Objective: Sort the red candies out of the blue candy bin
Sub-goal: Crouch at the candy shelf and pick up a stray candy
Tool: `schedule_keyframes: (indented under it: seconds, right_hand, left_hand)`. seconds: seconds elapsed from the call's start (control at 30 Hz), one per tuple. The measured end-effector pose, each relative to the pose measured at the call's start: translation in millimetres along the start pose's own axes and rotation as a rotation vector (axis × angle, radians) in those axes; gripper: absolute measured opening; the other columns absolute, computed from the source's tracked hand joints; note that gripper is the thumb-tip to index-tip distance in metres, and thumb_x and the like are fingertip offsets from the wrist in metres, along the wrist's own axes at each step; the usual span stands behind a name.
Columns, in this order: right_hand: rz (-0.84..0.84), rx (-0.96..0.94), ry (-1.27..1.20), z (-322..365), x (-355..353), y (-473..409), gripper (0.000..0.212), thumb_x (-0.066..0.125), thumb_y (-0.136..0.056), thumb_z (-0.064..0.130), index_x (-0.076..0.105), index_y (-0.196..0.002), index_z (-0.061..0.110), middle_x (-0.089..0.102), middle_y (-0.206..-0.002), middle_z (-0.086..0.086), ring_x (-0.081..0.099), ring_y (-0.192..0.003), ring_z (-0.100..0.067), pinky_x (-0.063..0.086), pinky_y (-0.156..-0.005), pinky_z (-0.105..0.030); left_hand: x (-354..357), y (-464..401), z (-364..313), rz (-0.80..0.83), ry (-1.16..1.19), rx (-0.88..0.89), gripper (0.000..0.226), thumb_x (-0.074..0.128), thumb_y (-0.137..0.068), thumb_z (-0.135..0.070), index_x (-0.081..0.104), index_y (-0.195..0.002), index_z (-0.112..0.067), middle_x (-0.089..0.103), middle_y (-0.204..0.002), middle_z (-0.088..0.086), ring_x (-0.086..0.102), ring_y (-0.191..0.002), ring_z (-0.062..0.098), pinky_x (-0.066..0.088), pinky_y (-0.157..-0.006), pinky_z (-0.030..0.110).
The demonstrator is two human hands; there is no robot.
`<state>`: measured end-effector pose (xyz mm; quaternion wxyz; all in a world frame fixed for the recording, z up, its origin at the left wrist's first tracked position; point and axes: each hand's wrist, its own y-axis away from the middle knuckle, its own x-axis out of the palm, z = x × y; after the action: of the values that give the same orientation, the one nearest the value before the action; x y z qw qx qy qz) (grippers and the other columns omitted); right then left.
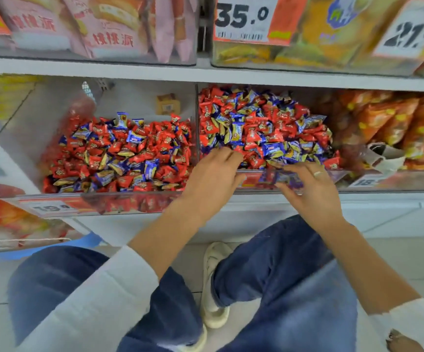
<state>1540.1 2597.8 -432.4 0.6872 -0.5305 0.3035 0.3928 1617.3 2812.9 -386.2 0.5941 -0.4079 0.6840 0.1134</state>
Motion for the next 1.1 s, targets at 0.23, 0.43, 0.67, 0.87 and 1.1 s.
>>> schedule_keyframes:
  seconds: [0.23,0.43,0.67,0.87,1.1]
  right_hand:
    - [-0.009,-0.173,0.199,-27,11,-22,0.035,0.059,-0.079,0.045,0.069,-0.084,0.012,0.066,-0.078,-0.005,0.061,-0.074,-0.029,0.041,-0.071,-0.035]
    - [-0.05,-0.134,-0.004,-30,14,-26,0.028,0.07,-0.072,0.038,0.072,-0.073,0.011,0.064,-0.067,-0.004,0.057,-0.067,-0.024,0.042,-0.063,-0.025]
    - [-0.056,-0.108,-0.073,-28,7,-25,0.028,0.07,-0.072,0.038,0.074,-0.073,0.011,0.066,-0.068,-0.004,0.058,-0.068,-0.026,0.042,-0.066,-0.022]
    - [-0.054,-0.1,-0.154,-27,-14,-18,0.032,0.063,-0.076,0.04,0.073,-0.073,0.011,0.065,-0.069,-0.005,0.055,-0.07,-0.026,0.038,-0.068,-0.022]
    - [-0.087,-0.119,-0.147,-17,-12,21,0.022,0.074,-0.074,0.03,0.073,-0.072,0.009,0.063,-0.068,-0.004,0.048,-0.071,-0.016,0.04,-0.067,-0.021]
  left_hand:
    - [16,-27,-9,0.24,-0.189,-0.113,0.039,0.056,-0.092,-0.035,0.049,-0.119,-0.007,0.058,-0.111,0.009,0.058,-0.103,0.029,0.046,-0.073,0.037]
    - [16,-27,-14,0.267,-0.275,-0.067,0.033,0.046,-0.097,-0.031,0.048,-0.121,-0.007,0.055,-0.118,0.009,0.051,-0.112,0.024,0.045,-0.081,0.033]
    - [13,-25,-16,0.241,-0.309,-0.045,0.035,0.041,-0.099,-0.032,0.047,-0.123,-0.006,0.053,-0.122,0.01,0.047,-0.115,0.024,0.038,-0.091,0.03]
    - [2,-15,-25,0.199,-0.254,-0.014,0.033,0.042,-0.099,-0.033,0.05,-0.118,-0.007,0.054,-0.117,0.009,0.047,-0.111,0.024,0.035,-0.09,0.028]
    - [12,24,-31,0.16,-0.29,0.028,0.027,0.08,-0.072,-0.023,0.064,-0.082,-0.004,0.063,-0.075,0.009,0.061,-0.071,0.025,0.05,-0.056,0.031]
